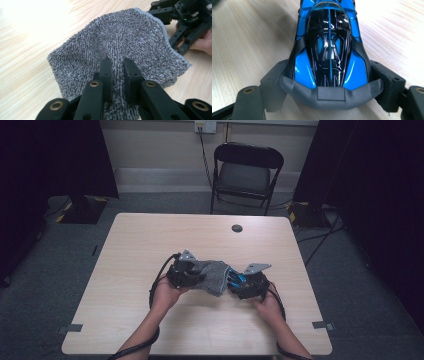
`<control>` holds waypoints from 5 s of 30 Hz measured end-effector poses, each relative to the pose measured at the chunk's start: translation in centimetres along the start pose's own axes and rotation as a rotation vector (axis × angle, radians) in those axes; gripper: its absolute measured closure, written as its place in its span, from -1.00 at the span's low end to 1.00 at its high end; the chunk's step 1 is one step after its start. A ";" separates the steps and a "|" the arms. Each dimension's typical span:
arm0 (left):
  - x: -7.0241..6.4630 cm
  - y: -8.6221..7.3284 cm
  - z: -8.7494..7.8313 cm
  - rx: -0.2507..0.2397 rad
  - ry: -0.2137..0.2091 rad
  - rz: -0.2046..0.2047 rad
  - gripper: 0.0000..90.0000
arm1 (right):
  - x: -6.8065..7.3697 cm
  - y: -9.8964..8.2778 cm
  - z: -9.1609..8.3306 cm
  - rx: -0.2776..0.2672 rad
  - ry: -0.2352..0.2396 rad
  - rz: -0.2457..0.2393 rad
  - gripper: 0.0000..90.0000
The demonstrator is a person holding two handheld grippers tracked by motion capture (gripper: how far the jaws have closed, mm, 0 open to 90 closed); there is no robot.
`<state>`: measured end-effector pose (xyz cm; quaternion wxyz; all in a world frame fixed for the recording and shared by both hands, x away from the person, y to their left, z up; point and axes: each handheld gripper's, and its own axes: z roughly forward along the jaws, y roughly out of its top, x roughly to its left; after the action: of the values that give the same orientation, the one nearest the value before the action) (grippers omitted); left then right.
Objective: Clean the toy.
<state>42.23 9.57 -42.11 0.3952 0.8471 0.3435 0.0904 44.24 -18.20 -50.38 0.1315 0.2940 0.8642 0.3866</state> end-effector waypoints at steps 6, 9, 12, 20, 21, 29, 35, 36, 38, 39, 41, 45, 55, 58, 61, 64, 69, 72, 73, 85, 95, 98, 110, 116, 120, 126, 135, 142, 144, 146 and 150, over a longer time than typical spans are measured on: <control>-0.3 1.4 2.2 0.009 -0.003 0.006 0.76 | 0.0 0.0 0.0 0.000 0.001 0.000 -0.47; -0.5 2.0 3.2 0.007 -0.005 0.004 0.76 | 0.0 0.0 0.0 0.000 0.000 0.000 -0.47; -0.9 2.5 4.0 0.003 -0.011 0.002 0.76 | 0.0 0.0 0.0 0.000 0.000 -0.001 -0.47; -2.4 3.9 6.3 -0.001 0.001 0.015 0.75 | 0.0 0.0 0.0 0.000 -0.001 0.000 -0.47; -2.6 4.0 6.5 -0.005 0.000 0.012 0.75 | 0.0 0.0 0.0 0.000 0.000 0.000 -0.47; -3.7 3.7 8.8 0.048 0.014 0.043 0.75 | 0.0 0.0 0.0 0.000 -0.001 -0.001 -0.47; -4.0 3.8 9.1 0.059 0.048 0.078 0.75 | 0.0 0.0 0.0 0.000 -0.001 -0.001 -0.47; -4.0 3.9 9.1 0.063 0.052 0.087 0.75 | 0.0 0.0 0.0 0.000 0.000 -0.001 -0.47; -4.0 3.9 9.1 0.058 0.063 0.095 0.75 | 0.0 0.0 0.0 0.000 -0.001 0.000 -0.47; -3.9 3.9 9.1 0.057 0.062 0.091 0.75 | 0.0 0.0 0.0 0.000 -0.001 -0.001 -0.47; -3.8 3.9 9.1 0.057 0.062 0.086 0.75 | 0.0 0.0 0.0 0.000 0.000 -0.001 -0.47; -3.6 3.8 9.0 0.056 0.074 0.090 0.74 | 0.0 0.0 0.0 0.000 -0.001 -0.001 -0.47; -2.2 3.8 8.6 0.066 0.127 0.087 0.74 | 0.0 0.0 0.0 0.000 0.000 0.000 -0.47; -1.8 3.7 8.5 0.071 0.137 0.077 0.74 | 0.0 0.0 0.0 0.000 0.000 0.000 -0.47; -0.7 3.5 8.4 0.079 0.168 0.051 0.74 | 0.0 0.0 0.0 0.000 0.000 -0.001 -0.47; 0.2 3.2 8.3 0.093 0.177 0.030 0.74 | 0.0 0.0 0.0 0.000 0.000 -0.001 -0.47; 1.7 3.0 8.1 0.091 0.183 -0.012 0.74 | 0.0 0.0 0.0 0.000 0.000 0.000 -0.47; 2.2 3.0 8.1 0.101 0.197 -0.008 0.74 | 0.0 0.0 0.0 -0.001 0.001 0.001 -0.47; 2.6 2.9 8.1 0.107 0.208 -0.015 0.74 | 0.0 0.0 0.0 0.000 0.000 -0.001 -0.47; 5.0 0.9 6.9 0.132 0.279 -0.079 0.74 | 0.0 0.0 0.0 -0.001 0.000 0.002 -0.47; 6.1 -0.3 4.5 0.111 0.294 -0.101 0.74 | 0.0 0.0 0.0 -0.001 0.000 0.000 -0.47; 5.4 0.1 3.4 0.073 0.267 -0.085 0.74 | 0.0 0.0 0.0 -0.001 0.000 0.000 -0.47; 1.4 2.5 2.3 -0.010 0.174 0.012 0.74 | 0.0 0.0 0.0 0.000 0.000 0.000 -0.47; -0.8 2.9 3.3 -0.023 0.118 0.039 0.74 | 0.0 0.0 0.0 0.000 0.000 0.000 -0.47; -1.8 3.1 4.0 -0.018 0.101 0.056 0.74 | 0.0 0.0 0.0 0.000 0.000 0.000 -0.47; -2.8 3.4 5.0 -0.005 0.086 0.069 0.74 | 0.0 0.0 0.0 0.000 0.000 0.000 -0.47; -3.7 3.8 6.2 0.008 0.076 0.088 0.74 | 0.0 0.0 0.0 -0.001 -0.001 -0.001 -0.47; -4.4 3.7 7.4 0.030 0.071 0.095 0.74 | 0.0 0.0 0.0 0.000 -0.001 -0.001 -0.47; -4.6 3.7 7.7 0.038 0.071 0.101 0.73 | 0.0 0.0 0.0 0.000 -0.001 0.000 -0.47; -4.7 3.6 8.0 0.043 0.068 0.103 0.73 | 0.0 0.0 0.0 -0.001 -0.001 0.001 -0.47; -4.7 3.4 8.5 0.050 0.068 0.107 0.73 | 0.0 0.0 0.0 0.000 -0.001 -0.001 -0.47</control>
<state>44.05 -0.14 -44.76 0.3567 0.8704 0.3129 0.1314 44.23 -18.20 -50.38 0.1320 0.2938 0.8642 0.3865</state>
